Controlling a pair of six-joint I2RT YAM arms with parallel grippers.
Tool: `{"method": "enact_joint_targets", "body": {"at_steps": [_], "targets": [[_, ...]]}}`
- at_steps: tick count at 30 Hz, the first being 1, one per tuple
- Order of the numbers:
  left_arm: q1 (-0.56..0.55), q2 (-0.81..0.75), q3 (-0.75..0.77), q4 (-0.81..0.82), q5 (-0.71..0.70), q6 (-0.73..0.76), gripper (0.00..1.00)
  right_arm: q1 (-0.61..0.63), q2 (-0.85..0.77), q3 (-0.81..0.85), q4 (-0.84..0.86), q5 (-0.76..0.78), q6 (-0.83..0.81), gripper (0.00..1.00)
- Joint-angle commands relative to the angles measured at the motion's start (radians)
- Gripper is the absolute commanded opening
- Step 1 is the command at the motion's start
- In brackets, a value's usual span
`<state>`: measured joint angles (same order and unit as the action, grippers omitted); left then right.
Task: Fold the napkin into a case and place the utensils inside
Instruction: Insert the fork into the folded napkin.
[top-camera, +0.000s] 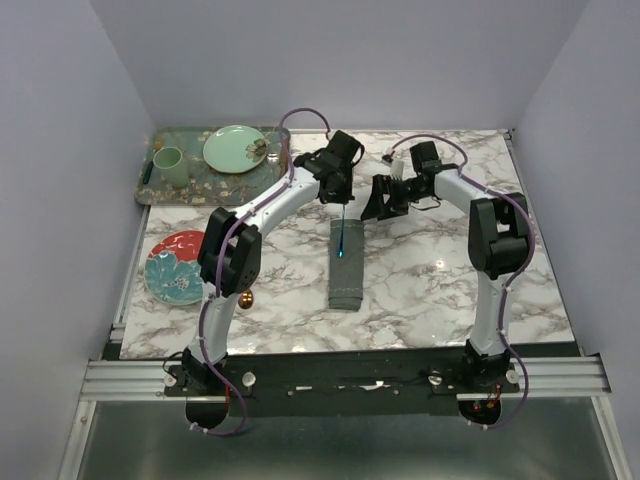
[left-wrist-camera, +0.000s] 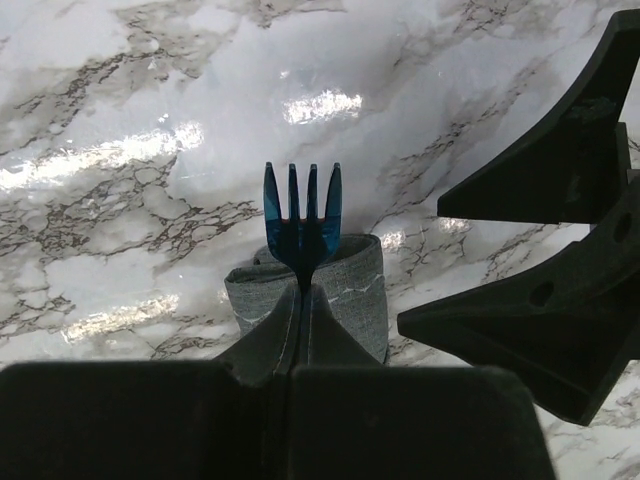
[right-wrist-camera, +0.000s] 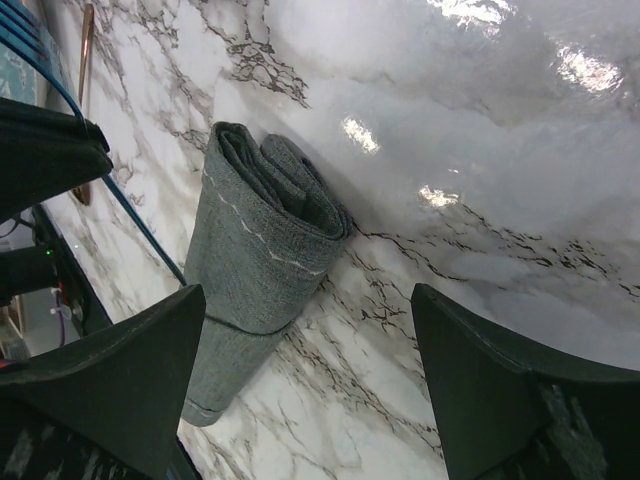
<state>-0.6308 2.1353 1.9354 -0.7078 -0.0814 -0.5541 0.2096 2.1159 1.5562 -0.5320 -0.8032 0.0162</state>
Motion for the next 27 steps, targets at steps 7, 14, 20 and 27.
{"method": "enact_joint_targets", "body": {"at_steps": [7, 14, 20, 27], "targets": [[-0.009, -0.008, -0.095, -0.042, 0.08, -0.05, 0.0, 0.004, 0.032, -0.064, 0.064, -0.059, 0.064, 0.88], [-0.01, -0.043, -0.168, -0.042, 0.114, -0.087, 0.0, 0.004, 0.019, -0.085, 0.072, -0.048, 0.059, 0.88], [-0.01, -0.071, -0.207, -0.039, 0.115, -0.115, 0.0, 0.005, 0.016, -0.114, 0.09, -0.033, 0.067, 0.87], [-0.007, -0.084, -0.219, -0.044, 0.127, -0.127, 0.0, 0.016, 0.004, -0.142, 0.115, -0.06, 0.065, 0.86]]}}
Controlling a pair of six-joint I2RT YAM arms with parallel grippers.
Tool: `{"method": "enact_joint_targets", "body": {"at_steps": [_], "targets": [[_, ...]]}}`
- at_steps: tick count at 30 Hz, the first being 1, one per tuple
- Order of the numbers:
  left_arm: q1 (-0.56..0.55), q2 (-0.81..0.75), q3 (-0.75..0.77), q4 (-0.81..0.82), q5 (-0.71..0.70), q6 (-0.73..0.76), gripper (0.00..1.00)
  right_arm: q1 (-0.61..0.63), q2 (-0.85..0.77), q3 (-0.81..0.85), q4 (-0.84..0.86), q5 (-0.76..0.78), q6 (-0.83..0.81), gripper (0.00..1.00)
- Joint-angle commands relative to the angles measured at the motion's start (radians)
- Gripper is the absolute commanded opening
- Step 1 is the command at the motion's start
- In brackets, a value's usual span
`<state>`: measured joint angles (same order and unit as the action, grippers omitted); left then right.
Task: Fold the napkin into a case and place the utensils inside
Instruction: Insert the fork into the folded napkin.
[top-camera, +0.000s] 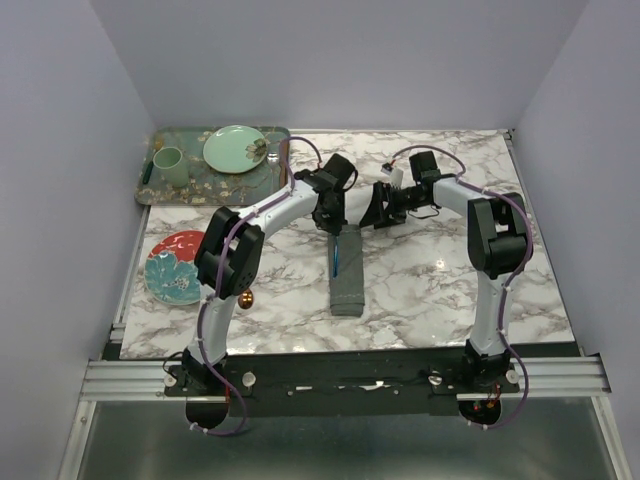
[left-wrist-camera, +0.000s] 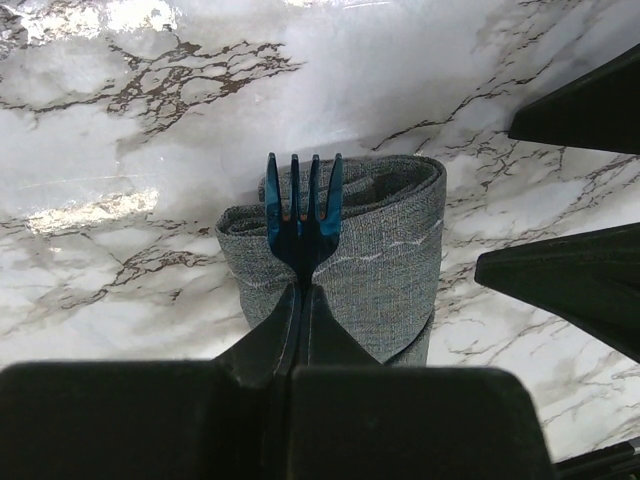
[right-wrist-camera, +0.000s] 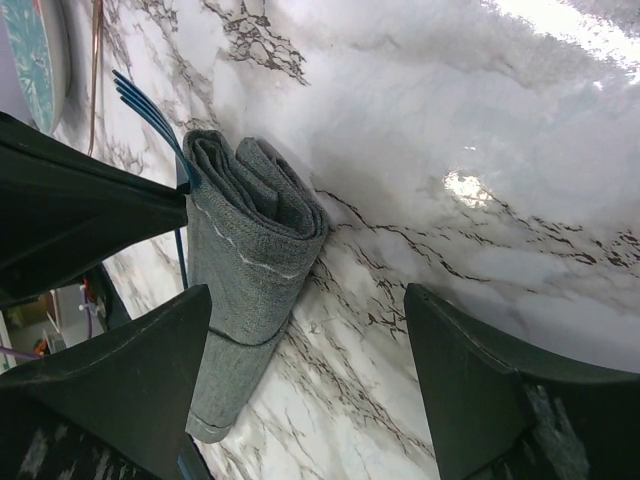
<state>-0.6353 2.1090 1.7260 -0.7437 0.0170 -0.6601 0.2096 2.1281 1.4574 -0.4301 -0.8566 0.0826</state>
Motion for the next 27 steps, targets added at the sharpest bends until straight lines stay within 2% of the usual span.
{"method": "enact_joint_targets", "body": {"at_steps": [1, 10, 16, 22, 23, 25, 27], "targets": [[-0.003, -0.06, -0.011, -0.002, 0.031, -0.021, 0.0, 0.027, -0.01, -0.045, 0.014, -0.01, -0.003, 0.86], [-0.003, -0.063, -0.036, 0.01, 0.04, -0.012, 0.0, 0.048, 0.058, -0.028, 0.051, -0.024, 0.049, 0.74], [-0.001, -0.063, -0.039, 0.007, 0.046, -0.009, 0.0, 0.054, 0.079, -0.029, 0.103, -0.052, 0.108, 0.56], [0.0, -0.073, -0.052, 0.007, 0.054, -0.009, 0.0, 0.059, 0.078, -0.063, 0.152, -0.073, 0.155, 0.3], [0.002, -0.075, -0.054, 0.007, 0.055, -0.012, 0.0, 0.059, 0.075, -0.069, 0.16, -0.07, 0.163, 0.18], [0.002, -0.08, -0.063, 0.001, 0.06, -0.013, 0.0, 0.059, 0.07, -0.083, 0.177, -0.071, 0.184, 0.05], [0.003, -0.081, -0.071, -0.002, 0.072, -0.025, 0.0, 0.059, 0.067, -0.095, 0.192, -0.073, 0.207, 0.01]]}}
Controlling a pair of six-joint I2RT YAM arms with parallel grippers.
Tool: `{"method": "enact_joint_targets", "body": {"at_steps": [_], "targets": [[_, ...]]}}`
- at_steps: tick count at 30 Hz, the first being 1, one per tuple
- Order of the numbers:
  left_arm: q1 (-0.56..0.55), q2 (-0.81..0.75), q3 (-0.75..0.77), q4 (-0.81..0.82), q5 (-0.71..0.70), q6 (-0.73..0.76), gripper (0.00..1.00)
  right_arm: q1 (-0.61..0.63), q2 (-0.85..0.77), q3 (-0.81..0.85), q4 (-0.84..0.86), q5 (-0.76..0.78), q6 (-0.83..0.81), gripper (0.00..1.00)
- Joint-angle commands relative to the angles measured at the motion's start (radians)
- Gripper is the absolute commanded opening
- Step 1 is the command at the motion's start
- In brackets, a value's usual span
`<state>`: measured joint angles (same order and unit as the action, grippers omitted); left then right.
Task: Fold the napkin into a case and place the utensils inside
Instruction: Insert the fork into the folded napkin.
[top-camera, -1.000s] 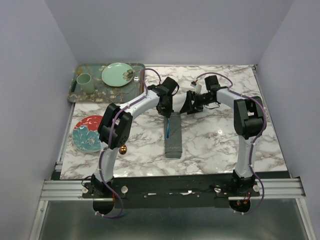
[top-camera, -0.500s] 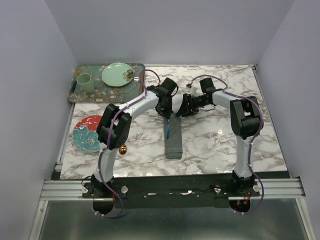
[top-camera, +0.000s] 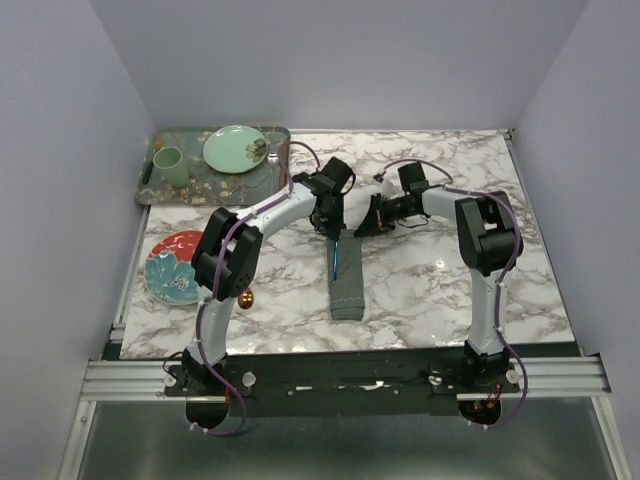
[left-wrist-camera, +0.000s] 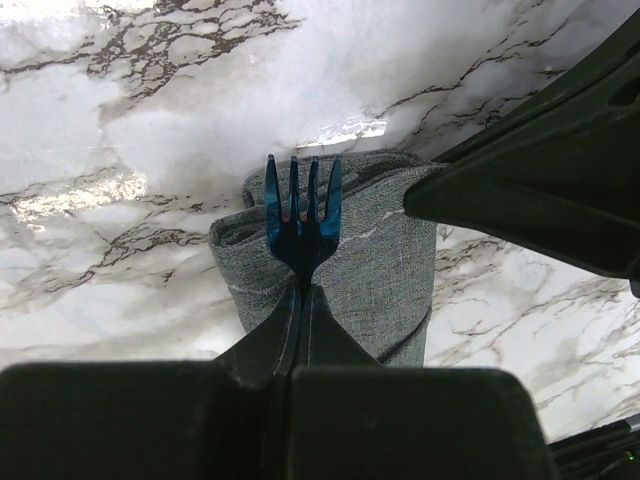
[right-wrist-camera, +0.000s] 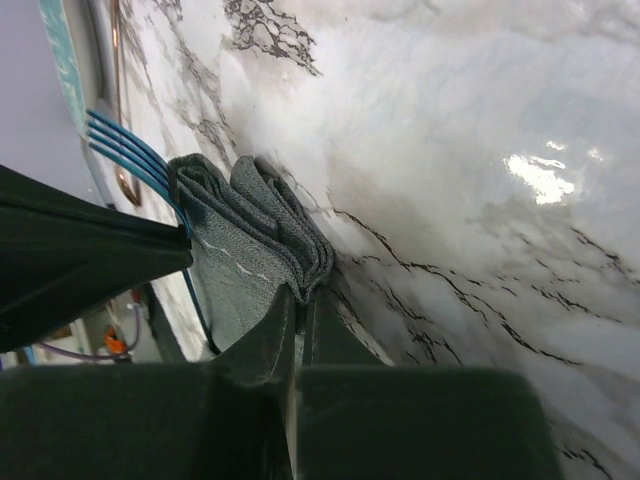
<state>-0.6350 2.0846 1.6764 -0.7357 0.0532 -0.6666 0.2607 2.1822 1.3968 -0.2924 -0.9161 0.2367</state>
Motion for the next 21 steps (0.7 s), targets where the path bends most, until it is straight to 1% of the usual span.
{"method": "enact_joint_targets", "body": {"at_steps": [1, 10, 21], "targets": [[0.001, -0.055, -0.032, -0.016, 0.04, -0.025, 0.0, 0.008, 0.008, -0.041, 0.062, -0.01, 0.061, 0.01], [0.003, -0.08, -0.073, -0.024, 0.045, -0.037, 0.0, 0.011, -0.038, -0.085, 0.119, 0.074, 0.147, 0.01], [-0.011, -0.101, -0.136, -0.007, 0.063, -0.068, 0.0, 0.011, -0.058, -0.114, 0.144, 0.143, 0.174, 0.01]]}}
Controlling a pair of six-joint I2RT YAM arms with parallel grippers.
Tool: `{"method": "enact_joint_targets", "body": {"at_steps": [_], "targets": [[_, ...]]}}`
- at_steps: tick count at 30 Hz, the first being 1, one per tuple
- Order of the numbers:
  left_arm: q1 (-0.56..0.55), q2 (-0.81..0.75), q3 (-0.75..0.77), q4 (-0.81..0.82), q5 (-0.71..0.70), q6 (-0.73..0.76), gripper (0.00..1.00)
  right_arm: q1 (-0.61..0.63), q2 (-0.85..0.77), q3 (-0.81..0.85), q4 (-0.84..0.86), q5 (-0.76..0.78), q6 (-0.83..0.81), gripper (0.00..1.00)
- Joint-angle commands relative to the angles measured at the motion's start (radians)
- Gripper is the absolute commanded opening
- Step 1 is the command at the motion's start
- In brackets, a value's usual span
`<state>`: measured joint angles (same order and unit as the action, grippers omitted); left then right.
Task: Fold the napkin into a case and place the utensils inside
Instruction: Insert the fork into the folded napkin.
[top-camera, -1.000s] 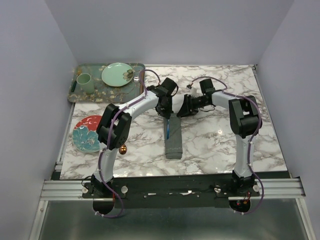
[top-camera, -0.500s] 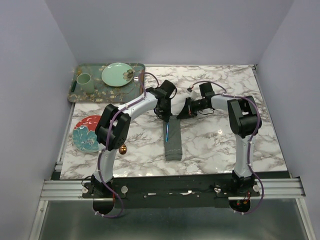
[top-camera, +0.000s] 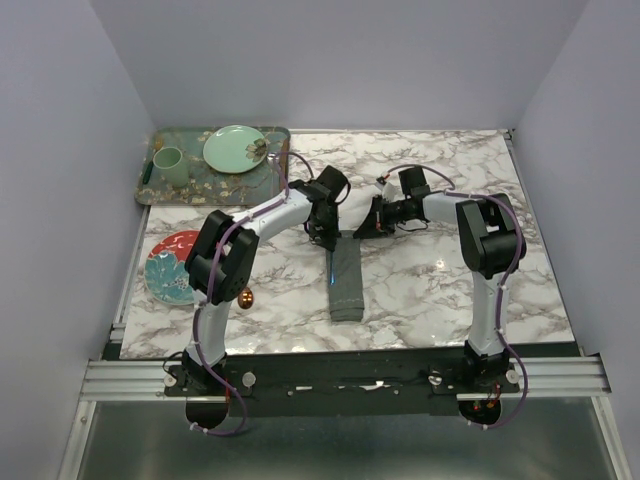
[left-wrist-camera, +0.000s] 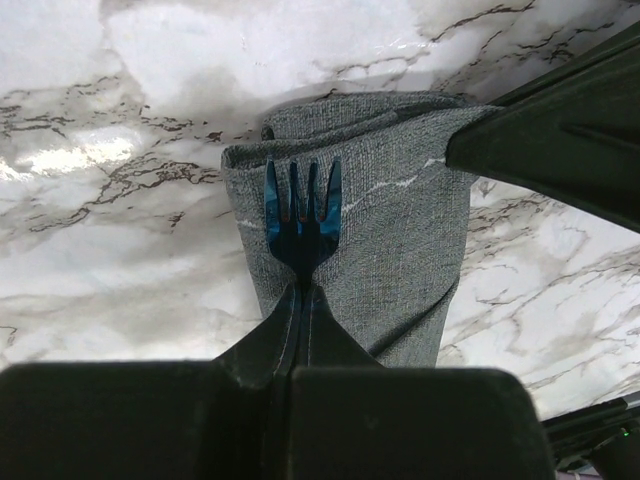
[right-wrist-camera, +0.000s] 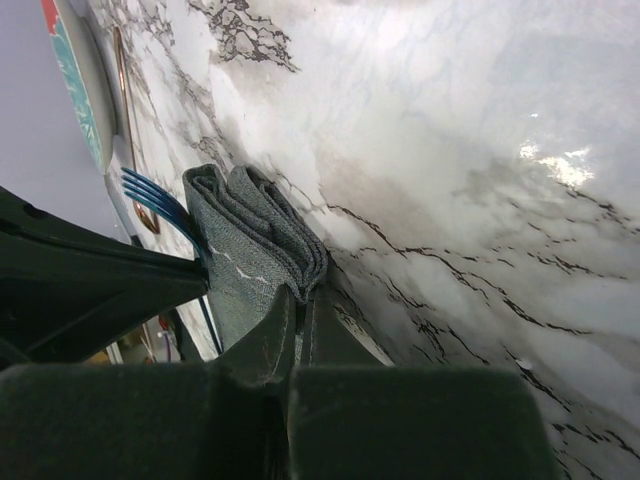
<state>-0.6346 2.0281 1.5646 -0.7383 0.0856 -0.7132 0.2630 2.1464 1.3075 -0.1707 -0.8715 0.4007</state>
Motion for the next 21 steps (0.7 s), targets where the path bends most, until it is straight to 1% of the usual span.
{"method": "enact_joint_targets", "body": {"at_steps": [1, 10, 14, 21], "targets": [[-0.013, -0.048, -0.032, -0.001, 0.034, -0.026, 0.0, 0.008, -0.023, -0.028, 0.025, 0.106, 0.013, 0.01], [-0.025, -0.075, -0.083, 0.028, 0.055, -0.048, 0.0, 0.01, -0.043, -0.06, 0.046, 0.144, 0.02, 0.01], [-0.027, -0.081, -0.086, 0.034, 0.078, -0.051, 0.0, 0.01, -0.052, -0.077, 0.056, 0.16, 0.021, 0.01], [-0.039, -0.08, -0.089, 0.036, 0.078, -0.051, 0.0, 0.01, -0.072, -0.105, 0.076, 0.172, 0.026, 0.01]]}}
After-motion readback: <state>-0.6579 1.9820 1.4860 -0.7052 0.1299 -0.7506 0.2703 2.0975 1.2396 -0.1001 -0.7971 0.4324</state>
